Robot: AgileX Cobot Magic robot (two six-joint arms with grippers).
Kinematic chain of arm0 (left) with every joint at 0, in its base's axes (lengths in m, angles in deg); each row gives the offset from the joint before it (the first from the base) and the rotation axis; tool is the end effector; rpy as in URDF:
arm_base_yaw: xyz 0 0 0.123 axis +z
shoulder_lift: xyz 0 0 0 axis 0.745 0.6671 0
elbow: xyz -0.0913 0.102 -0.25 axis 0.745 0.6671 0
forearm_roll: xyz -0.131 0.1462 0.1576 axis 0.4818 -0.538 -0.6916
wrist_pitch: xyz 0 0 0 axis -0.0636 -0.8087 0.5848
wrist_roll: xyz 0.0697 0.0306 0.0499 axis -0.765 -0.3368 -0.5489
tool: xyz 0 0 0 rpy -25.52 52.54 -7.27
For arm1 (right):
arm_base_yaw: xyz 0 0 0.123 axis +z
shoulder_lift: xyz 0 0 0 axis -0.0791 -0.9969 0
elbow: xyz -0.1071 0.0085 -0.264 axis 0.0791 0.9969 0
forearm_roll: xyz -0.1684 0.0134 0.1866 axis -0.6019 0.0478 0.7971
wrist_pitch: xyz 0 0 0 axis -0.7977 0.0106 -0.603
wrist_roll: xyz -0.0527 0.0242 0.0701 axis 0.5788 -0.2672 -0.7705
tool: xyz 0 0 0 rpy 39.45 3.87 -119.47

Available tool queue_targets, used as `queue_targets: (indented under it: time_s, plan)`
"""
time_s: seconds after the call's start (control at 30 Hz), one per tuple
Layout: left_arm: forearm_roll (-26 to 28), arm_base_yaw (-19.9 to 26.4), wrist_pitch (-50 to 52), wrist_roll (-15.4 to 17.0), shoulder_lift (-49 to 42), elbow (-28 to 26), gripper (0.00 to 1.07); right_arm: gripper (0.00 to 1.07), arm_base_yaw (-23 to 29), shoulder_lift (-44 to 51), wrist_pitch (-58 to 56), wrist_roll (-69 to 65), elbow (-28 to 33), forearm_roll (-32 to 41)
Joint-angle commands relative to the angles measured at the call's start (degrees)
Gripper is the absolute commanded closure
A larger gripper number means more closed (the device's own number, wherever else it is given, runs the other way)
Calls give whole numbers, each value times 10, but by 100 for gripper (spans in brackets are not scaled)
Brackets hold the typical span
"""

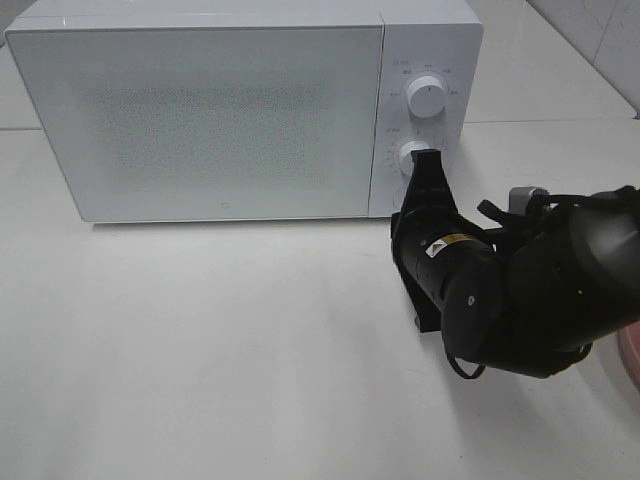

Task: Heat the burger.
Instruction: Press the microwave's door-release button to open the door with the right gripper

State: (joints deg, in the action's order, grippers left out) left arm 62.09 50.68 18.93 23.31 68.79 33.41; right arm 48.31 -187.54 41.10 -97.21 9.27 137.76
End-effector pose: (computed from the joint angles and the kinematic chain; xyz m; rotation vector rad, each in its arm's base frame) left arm -0.0052 -0.0113 0.2795 0.0111 2.0175 -0.1079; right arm 0.2639 0.1742 0.1089 1.4583 1.5169 1.0059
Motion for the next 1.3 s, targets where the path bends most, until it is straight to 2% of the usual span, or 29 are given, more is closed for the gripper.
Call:
queue_targets:
  time_s: [0.03, 0.33, 0.73, 1.3]
  plan:
    - [-2, 1, 6, -1, -11, 2, 9, 107, -3, -10, -7, -5, -14, -3]
    - [-2, 1, 6, -1, -11, 2, 9, 107, -33, -34, -24, -9, -44, -3]
    - [-1, 1, 6, -1, -11, 2, 9, 107, -72, -65, -26, -31, -83, -44]
    - [-1, 1, 6, -1, -11, 2, 9, 107, -95, -77, -18, -38, -85, -50]
